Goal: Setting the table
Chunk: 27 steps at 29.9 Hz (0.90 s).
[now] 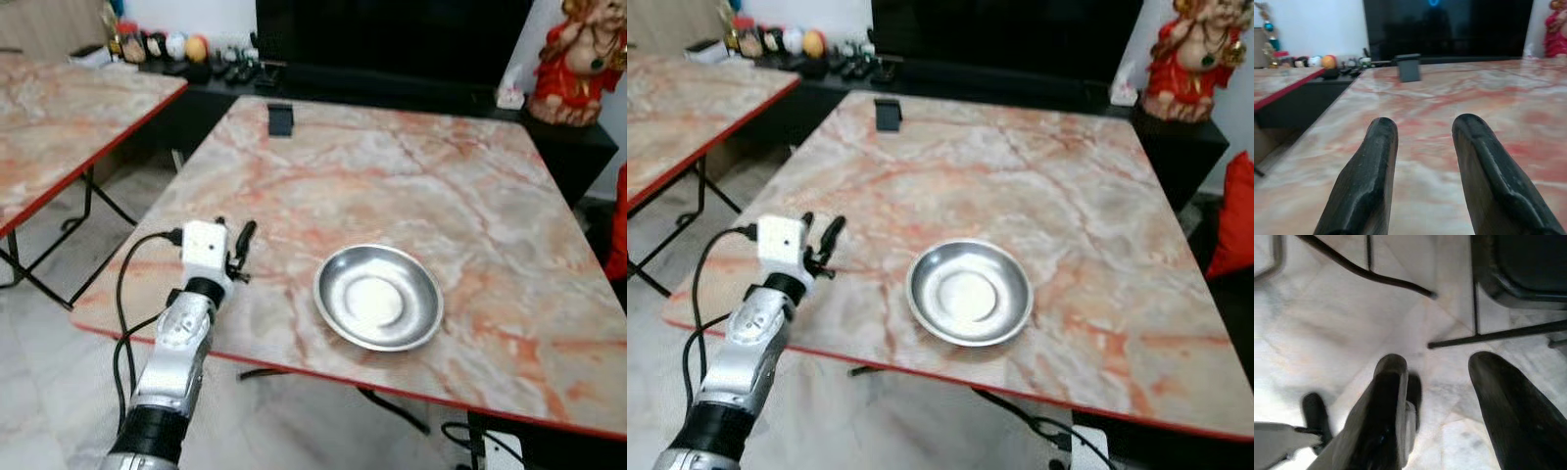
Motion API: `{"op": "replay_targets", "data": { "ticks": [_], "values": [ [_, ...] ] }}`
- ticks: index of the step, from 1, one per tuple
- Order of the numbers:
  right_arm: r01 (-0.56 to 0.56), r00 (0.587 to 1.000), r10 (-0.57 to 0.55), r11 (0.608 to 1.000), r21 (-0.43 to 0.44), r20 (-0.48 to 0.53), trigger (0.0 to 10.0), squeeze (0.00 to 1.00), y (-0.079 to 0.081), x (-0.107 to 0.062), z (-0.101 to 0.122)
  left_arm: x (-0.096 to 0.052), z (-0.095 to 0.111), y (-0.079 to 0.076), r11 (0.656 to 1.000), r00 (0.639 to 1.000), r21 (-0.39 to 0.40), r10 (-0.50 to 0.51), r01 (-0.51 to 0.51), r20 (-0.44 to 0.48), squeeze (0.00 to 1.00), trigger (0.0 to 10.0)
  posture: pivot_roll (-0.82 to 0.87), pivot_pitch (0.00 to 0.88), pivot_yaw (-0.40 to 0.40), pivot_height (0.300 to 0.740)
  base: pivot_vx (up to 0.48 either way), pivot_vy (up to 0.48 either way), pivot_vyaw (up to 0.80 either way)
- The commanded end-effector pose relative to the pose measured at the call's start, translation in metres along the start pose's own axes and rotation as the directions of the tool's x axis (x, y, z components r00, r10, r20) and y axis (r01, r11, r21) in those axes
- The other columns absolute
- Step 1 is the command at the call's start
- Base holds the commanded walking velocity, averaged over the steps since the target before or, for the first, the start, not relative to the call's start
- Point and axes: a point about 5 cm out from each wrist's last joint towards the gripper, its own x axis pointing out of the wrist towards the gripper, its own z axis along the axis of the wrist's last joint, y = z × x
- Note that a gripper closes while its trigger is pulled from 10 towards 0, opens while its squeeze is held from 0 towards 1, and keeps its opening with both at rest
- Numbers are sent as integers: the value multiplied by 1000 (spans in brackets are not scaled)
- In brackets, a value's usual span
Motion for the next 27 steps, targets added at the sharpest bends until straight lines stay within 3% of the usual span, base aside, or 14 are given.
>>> {"op": "replay_targets", "data": {
  "ticks": [1,27],
  "values": [
    [12,1000,-12,1000,13,0,10000,0,-4,-1,-1,3,3,-1,1000,1000,-20,-1,1,15,0,10000,94,0,-25,727,0,480,0],
    [10,1000,-10,1000,3,-10,10000,0,-4,-1,-5,3,2,-4,999,1000,-28,-24,25,19,0,10000,81,0,-17,727,0,480,0]
  ]
}}
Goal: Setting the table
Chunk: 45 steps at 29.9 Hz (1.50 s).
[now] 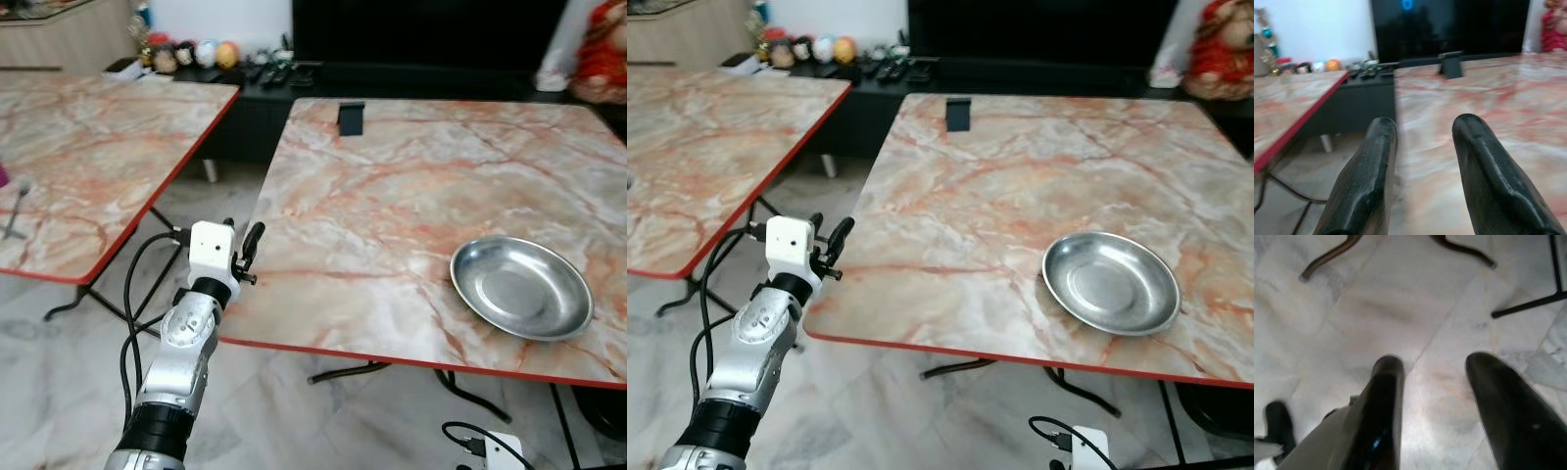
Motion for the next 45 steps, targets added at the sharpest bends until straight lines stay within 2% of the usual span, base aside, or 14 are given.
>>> {"op": "replay_targets", "data": {
  "ticks": [1,14,19,45],
  "values": [
    [-21,1000,21,1000,5,5,10000,0,8,1,1,-4,-1,10,1000,1000,3,27,-27,-1,0,10000,81,0,-17,727,0,480,0],
    [-18,1000,17,1000,14,12,10000,0,8,1,3,2,3,11,999,999,-3,34,-34,8,0,10000,75,0,-10,727,0,480,0],
    [-16,1000,16,1000,24,18,10000,0,8,2,5,-2,0,13,999,999,-2,43,-43,-3,0,10000,75,0,-10,727,0,480,0],
    [-11,1000,10,999,42,23,10000,0,9,2,8,-2,1,11,999,999,-8,49,-49,-7,0,10000,77,0,-9,727,0,480,0]
  ]
}}
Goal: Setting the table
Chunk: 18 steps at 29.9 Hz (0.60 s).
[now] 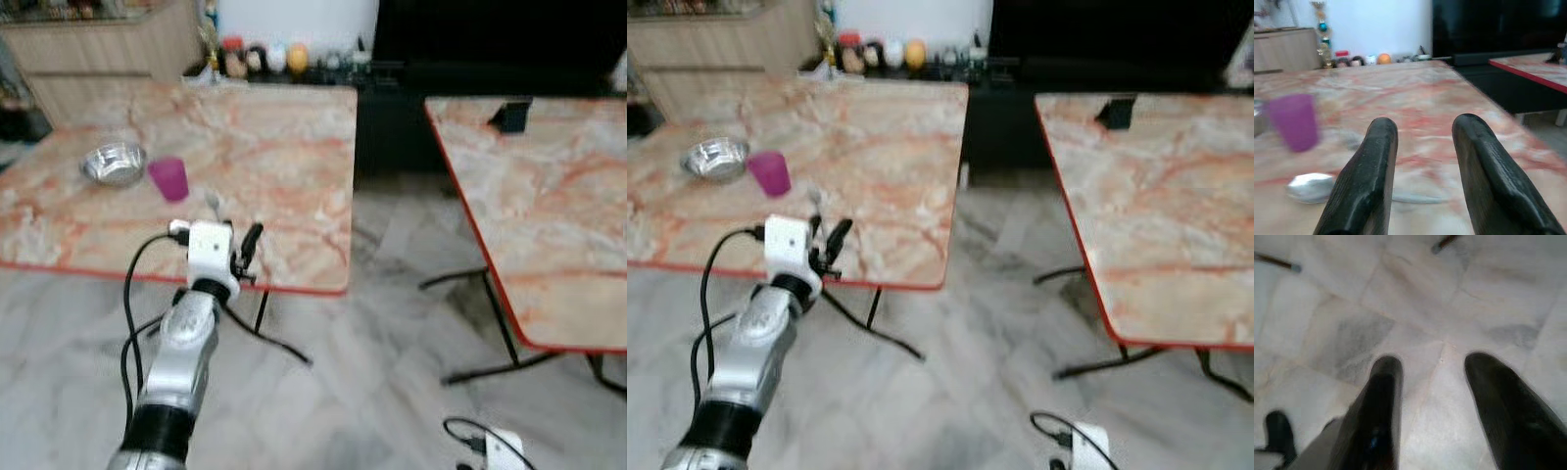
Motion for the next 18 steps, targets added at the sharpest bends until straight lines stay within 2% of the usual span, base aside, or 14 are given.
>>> {"op": "replay_targets", "data": {
  "ticks": [1,18],
  "values": [
    [-23,1000,23,1000,11,9,10000,0,9,1,3,-2,1,10,1000,1000,4,30,-30,0,0,10000,79,0,-11,727,0,480,0],
    [-34,999,34,999,-13,0,10000,0,9,1,0,-1,1,6,1000,1000,-4,19,-19,3,0,10000,80,0,-11,727,0,480,0]
  ]
}}
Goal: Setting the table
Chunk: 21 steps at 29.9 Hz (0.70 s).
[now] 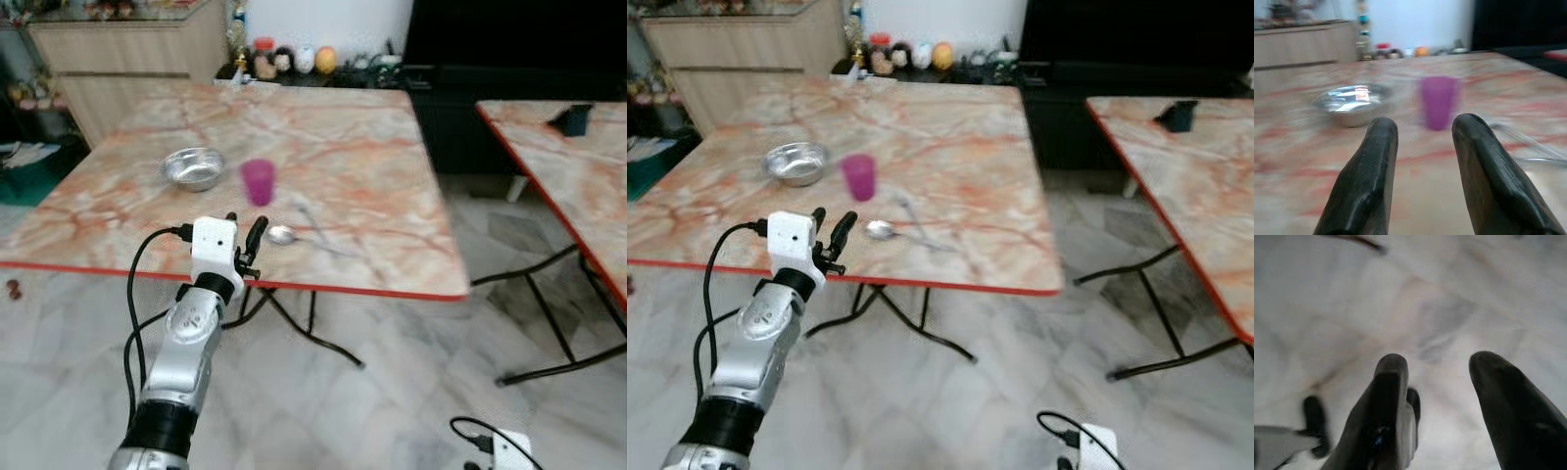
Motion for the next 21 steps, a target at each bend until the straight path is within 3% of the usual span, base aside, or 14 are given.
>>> {"op": "replay_targets", "data": {
  "ticks": [1,21],
  "values": [
    [22,1000,-22,1000,-7,-5,10000,0,-10,-1,-2,3,3,-8,1000,1000,-19,-22,22,14,0,10000,80,0,-11,727,0,480,0],
    [20,1000,-20,1000,2,-3,10000,0,-8,-1,-1,4,4,-12,999,999,-15,-45,46,15,0,10000,83,0,-2,727,0,448,0]
  ]
}}
